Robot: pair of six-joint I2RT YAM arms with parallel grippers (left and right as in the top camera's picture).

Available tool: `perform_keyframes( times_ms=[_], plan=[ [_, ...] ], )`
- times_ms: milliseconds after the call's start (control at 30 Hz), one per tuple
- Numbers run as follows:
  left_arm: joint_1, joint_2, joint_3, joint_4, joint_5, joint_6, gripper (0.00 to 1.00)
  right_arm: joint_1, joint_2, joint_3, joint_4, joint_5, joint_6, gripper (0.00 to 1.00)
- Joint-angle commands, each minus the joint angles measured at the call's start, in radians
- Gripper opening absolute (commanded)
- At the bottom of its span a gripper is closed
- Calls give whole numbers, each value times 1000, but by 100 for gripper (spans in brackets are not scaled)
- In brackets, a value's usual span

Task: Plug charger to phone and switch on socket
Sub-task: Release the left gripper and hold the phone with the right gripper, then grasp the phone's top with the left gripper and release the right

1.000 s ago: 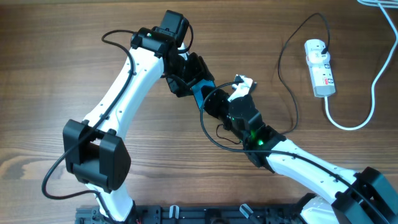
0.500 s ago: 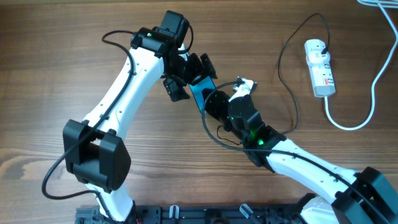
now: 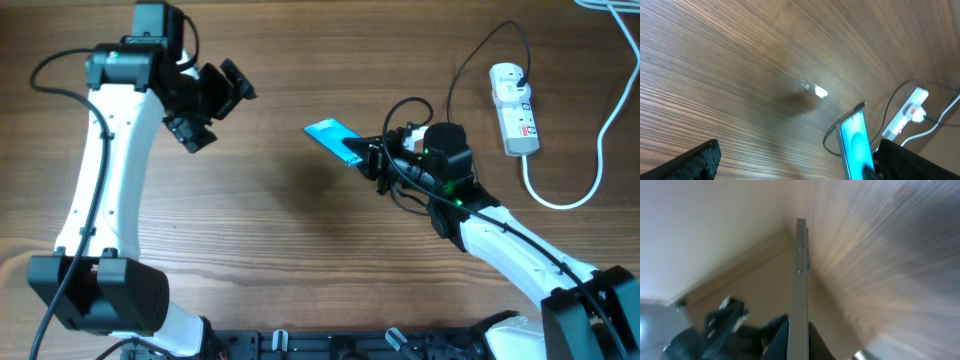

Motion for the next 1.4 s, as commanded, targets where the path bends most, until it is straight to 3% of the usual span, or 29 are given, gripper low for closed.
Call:
perform_keyframes(
  times_ms=[0, 133, 333, 500, 567, 733, 933, 1067, 1233, 1367],
  plan=[
    [74, -9, 16, -31, -5, 22, 100, -1, -1, 27, 124, -93, 112, 5],
    [161, -10, 16, -75, 71, 23, 100, -1, -1, 27, 140, -158, 227, 5],
    [266, -13, 16, -78, 182, 23, 100, -1, -1, 27, 135, -135, 227, 4],
    [259, -13, 16, -124, 416, 23, 98, -1, 2, 27, 50, -29, 227, 4],
    [232, -13, 16, -130, 471, 23, 86, -1, 29, 27, 80, -21, 227, 4],
    [91, -13, 14, -58, 473, 10, 86, 1, 100, 27, 349, -50, 226, 4],
    [-45, -11, 10, 120, 445, -107, 79, 2, 102, 28, 343, -48, 227, 4],
    [-136, 0, 10, 160, 344, -146, 77, 2, 102, 28, 351, -70, 227, 4],
    [-189, 44, -43, 218, 355, -147, 78, 2, 102, 28, 368, -74, 227, 4],
    [-191, 44, -192, 389, 444, -217, 75, 2, 102, 28, 368, -72, 227, 4]
  ],
)
